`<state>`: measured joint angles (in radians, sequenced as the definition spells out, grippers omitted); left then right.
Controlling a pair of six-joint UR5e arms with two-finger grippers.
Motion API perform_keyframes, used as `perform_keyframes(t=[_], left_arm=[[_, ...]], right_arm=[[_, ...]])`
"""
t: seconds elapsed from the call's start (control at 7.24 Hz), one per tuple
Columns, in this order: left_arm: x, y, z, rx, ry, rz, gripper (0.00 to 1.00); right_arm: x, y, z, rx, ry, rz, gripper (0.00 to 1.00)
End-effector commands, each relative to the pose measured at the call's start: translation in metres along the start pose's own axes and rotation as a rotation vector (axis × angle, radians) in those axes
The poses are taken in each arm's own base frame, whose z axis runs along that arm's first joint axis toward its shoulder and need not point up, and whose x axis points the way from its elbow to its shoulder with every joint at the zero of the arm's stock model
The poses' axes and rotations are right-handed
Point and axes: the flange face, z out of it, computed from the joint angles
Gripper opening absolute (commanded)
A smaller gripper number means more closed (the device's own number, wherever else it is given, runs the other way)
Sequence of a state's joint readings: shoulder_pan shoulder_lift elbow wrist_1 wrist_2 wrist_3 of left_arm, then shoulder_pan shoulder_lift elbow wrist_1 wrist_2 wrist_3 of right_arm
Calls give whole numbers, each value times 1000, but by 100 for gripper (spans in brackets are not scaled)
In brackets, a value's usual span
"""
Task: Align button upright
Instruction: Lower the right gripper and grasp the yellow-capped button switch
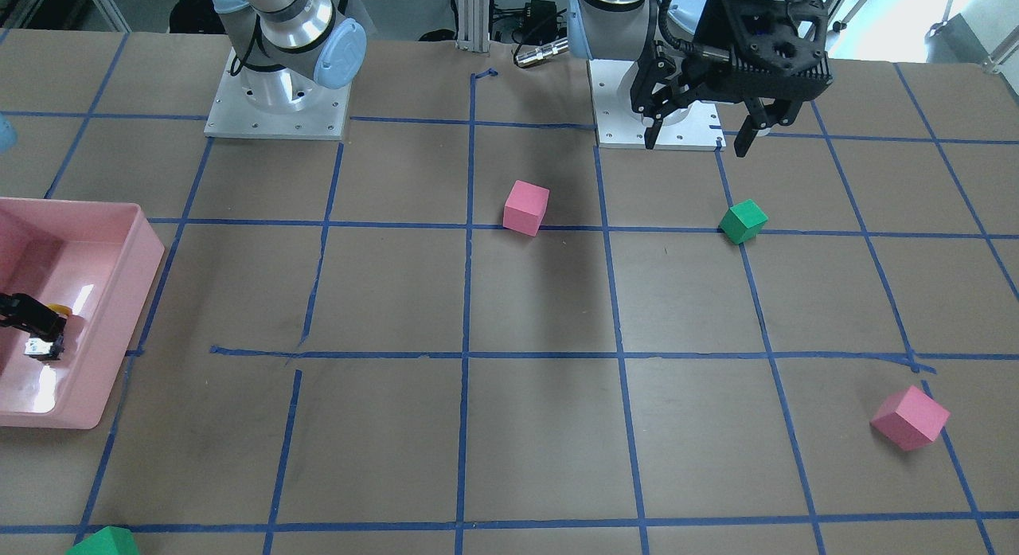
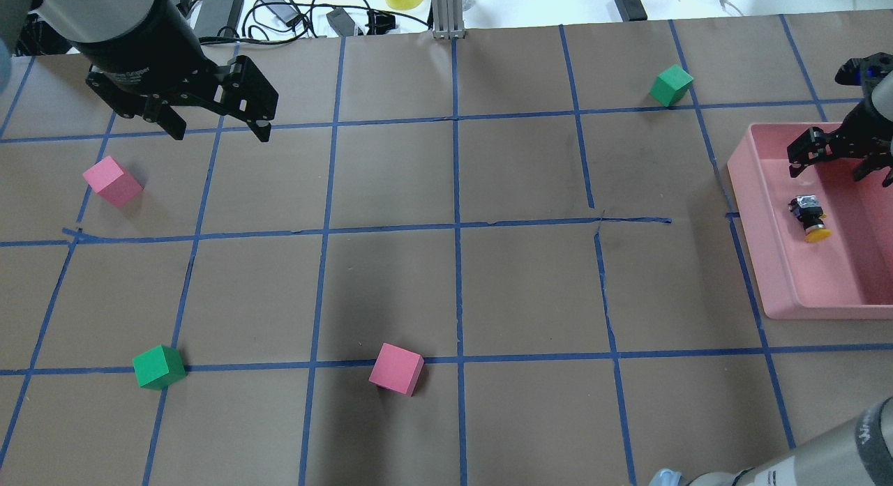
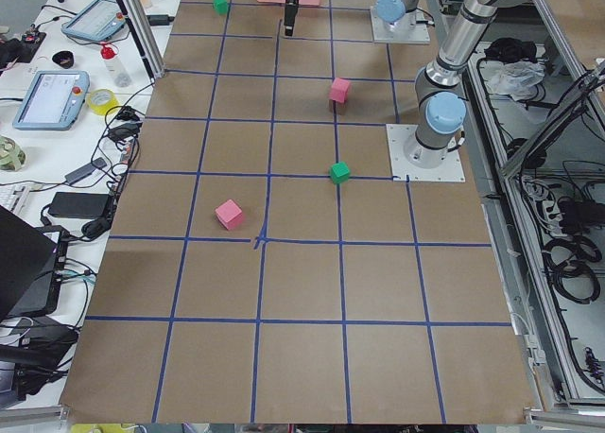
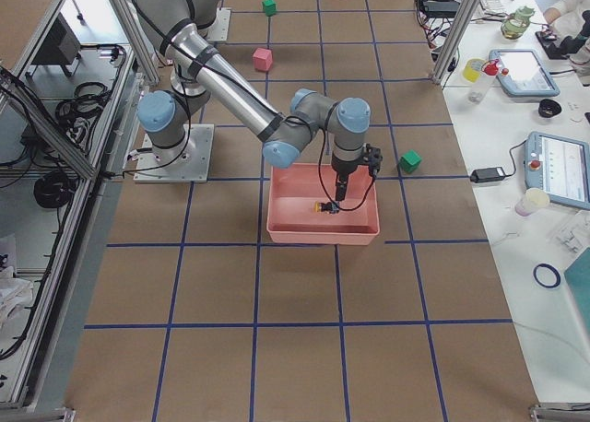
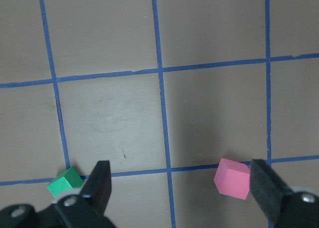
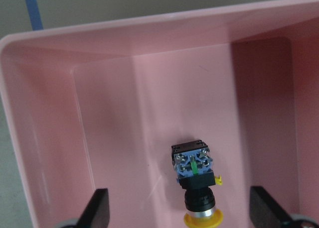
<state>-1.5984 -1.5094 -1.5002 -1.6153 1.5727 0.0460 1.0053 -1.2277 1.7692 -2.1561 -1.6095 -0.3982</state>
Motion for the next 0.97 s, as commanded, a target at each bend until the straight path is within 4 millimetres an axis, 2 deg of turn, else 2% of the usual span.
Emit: perform_keyframes(t=[0.0,0.83], left_arm=[[0,0,0,0,0,0,100],[-1,0,0,0,0,-2,100]], right_arm=[[-2,4,7,-5,-6,1,100],[-5,5,18,-7,-28,-11,100]])
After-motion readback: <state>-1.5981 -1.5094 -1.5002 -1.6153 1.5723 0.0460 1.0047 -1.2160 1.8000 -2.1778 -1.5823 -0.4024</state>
